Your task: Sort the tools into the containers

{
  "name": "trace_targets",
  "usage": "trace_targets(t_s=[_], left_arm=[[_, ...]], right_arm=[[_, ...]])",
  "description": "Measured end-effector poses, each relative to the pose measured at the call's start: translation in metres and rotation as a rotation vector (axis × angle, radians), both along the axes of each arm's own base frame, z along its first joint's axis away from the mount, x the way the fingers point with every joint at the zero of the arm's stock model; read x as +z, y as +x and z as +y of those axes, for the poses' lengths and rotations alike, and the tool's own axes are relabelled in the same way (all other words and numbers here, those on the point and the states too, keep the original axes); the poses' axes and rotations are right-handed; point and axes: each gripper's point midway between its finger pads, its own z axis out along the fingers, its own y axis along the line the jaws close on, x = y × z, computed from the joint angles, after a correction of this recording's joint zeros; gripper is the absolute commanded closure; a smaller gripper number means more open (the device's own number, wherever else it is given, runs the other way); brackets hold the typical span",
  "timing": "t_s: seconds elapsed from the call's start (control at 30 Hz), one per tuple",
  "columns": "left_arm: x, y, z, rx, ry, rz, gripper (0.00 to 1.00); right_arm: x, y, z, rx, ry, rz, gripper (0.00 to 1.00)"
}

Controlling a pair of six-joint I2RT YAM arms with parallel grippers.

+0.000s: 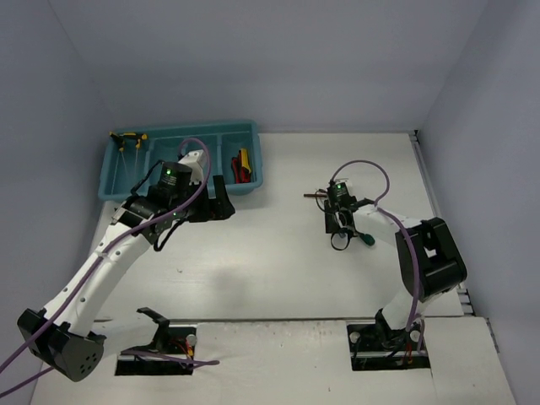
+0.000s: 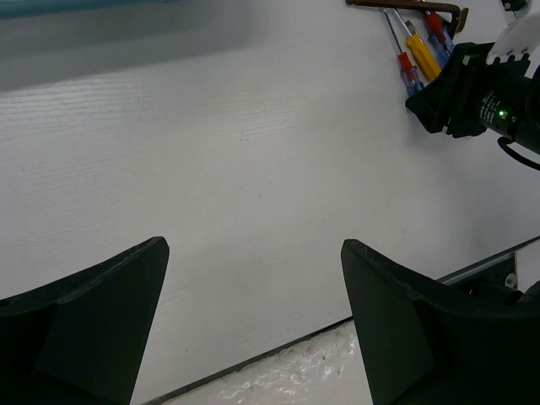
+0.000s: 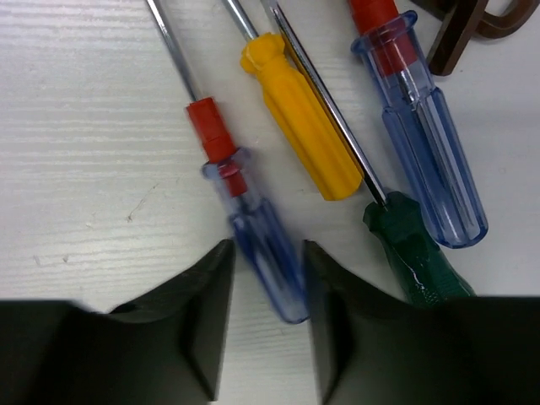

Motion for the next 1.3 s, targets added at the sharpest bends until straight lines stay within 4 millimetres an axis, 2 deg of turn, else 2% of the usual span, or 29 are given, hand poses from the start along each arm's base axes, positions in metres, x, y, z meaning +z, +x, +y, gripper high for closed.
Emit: trace_targets(t_s=[0.1,0.27,0.37,0.43,0.5,0.7,0.8,0.83,0.9,0.97,1.07,1.13,1.23,1.3], left_arm=[[-0.002,-0.001,0.000,0.000,0.002,0.004,0.19],[-0.008,-0.004,0.002,0.001,0.007,0.013,0.18],[-0.007,-0.008,0.005,0.006,0.008,0.004,0.19],[-0.005,-0.010,0.009,0.015,0.010,-0.009,0.18],[-0.002,-0.013,0.014,0.031,0.017,-0.029,0.18],[0.010,-0.026,0.041,0.101,0.067,-0.091,0.18],[0.014,-0.033,0.058,0.144,0.109,-0.120,0.18],[0.015,-0.036,0.064,0.157,0.123,-0.127,0.18],[0.017,-0.042,0.075,0.184,0.151,-0.141,0.18],[0.018,-0.048,0.086,0.209,0.177,-0.153,0.18],[0.022,-0.057,0.100,0.236,0.208,-0.177,0.18],[0.023,-0.063,0.107,0.247,0.224,-0.184,0.18],[0.025,-0.068,0.113,0.253,0.241,-0.194,0.19],[0.028,-0.070,0.116,0.255,0.246,-0.200,0.18]], right_arm=[[-0.001,0.001,0.002,0.011,0.012,0.006,0.99],[0.001,-0.001,0.011,0.043,0.027,0.016,1.00],[0.013,-0.003,0.031,0.093,0.046,0.005,1.00],[0.037,0.005,0.056,0.135,0.089,-0.042,1.00],[0.075,0.023,0.089,0.171,0.157,-0.125,1.00],[0.219,0.082,0.199,0.267,0.442,-0.419,1.00],[0.260,0.103,0.250,0.320,0.559,-0.490,1.00],[0.264,0.108,0.265,0.333,0.580,-0.488,1.00],[0.267,0.122,0.297,0.357,0.625,-0.497,1.00],[0.258,0.137,0.329,0.372,0.660,-0.491,1.00],[0.225,0.154,0.369,0.377,0.693,-0.454,0.97],[0.196,0.164,0.388,0.365,0.705,-0.424,0.93],[0.148,0.171,0.409,0.344,0.711,-0.375,0.72],[0.118,0.172,0.414,0.321,0.703,-0.338,0.58]])
